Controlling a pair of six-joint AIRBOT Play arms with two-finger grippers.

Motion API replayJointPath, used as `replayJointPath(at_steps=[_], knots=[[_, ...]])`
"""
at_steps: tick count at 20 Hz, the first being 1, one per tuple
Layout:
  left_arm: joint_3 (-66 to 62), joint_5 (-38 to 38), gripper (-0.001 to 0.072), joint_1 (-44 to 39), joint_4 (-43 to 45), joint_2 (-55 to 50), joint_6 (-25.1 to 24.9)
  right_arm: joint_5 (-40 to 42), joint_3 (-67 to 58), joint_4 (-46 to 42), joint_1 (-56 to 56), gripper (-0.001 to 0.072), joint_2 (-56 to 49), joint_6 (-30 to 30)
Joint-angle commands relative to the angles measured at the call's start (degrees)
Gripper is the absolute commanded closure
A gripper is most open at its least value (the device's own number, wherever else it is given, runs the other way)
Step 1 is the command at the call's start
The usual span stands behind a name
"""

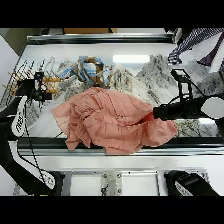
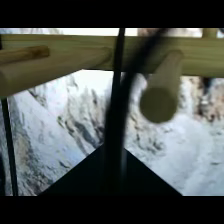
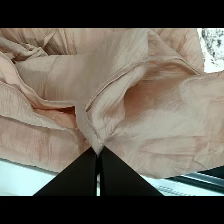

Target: Fold the clothes and pants, and hang the long-sleeved shirts on hangers.

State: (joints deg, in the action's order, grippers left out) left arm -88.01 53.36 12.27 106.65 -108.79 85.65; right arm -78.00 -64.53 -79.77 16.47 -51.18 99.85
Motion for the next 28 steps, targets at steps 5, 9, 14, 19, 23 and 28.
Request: replayJointPath(at_steps=[5,9,14,19,23,28], knots=[[-0.07,0.76,0.0699,-0.02,0.37,0.15,0.26,-0.02,0.02,0.02,0.04,0.0699,-0.04,0.02],[-0.07,1.18,0.0699,-0.04,0.31,3.74,0.26,-0.02,0.02,0.02,0.04,0.0700,-0.04,0.02],[-0.07,5.07,0.0700,-0.70,0.11,11.37,-1.33,-0.02,0.02,0.02,0.04,0.0700,-0.04,0.02],[-0.07,8.83,0.0700,-3.08,-0.24,15.43,-2.80,-0.02,0.02,0.02,0.04,0.0699,-0.04,0.02],[-0.07,11.87,0.0699,-5.62,-0.26,15.87,-3.87,-0.02,0.02,0.02,0.04,0.0700,-0.04,0.02],[-0.07,14.23,0.0699,-8.00,-0.28,15.89,-4.50,-0.02,0.02,0.02,0.04,0.0700,-0.04,0.02]])
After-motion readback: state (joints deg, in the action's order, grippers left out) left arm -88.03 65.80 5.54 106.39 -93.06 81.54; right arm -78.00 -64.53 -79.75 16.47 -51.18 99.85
